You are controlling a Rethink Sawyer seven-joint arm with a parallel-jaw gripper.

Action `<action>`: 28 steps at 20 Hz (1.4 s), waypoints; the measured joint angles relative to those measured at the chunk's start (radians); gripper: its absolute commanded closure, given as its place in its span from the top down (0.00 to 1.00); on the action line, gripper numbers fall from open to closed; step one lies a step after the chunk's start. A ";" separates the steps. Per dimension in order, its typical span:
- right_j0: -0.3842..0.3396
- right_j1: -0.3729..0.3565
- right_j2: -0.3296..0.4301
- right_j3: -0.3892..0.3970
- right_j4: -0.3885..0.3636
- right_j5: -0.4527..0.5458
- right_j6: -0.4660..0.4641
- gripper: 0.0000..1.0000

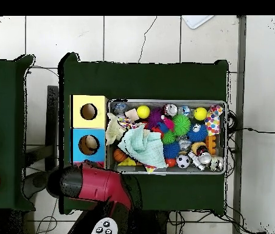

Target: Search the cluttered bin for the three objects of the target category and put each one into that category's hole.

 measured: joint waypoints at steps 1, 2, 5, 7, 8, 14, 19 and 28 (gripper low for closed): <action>0.007 -0.007 -0.004 0.000 0.000 0.017 0.000 0.00; 0.012 -0.012 -0.006 0.000 0.000 0.030 0.000 0.00; 0.027 -0.031 -0.011 0.000 0.000 0.069 0.000 0.00; 0.042 -0.046 -0.017 0.000 0.000 0.093 0.000 0.00; 0.047 -0.052 -0.018 0.000 0.000 0.099 0.000 0.00; 0.069 -0.082 -0.019 0.001 0.005 0.104 0.000 0.00; 0.069 -0.082 -0.016 0.017 0.021 0.101 0.000 0.00; 0.056 -0.052 0.012 0.088 0.022 -0.019 0.000 0.00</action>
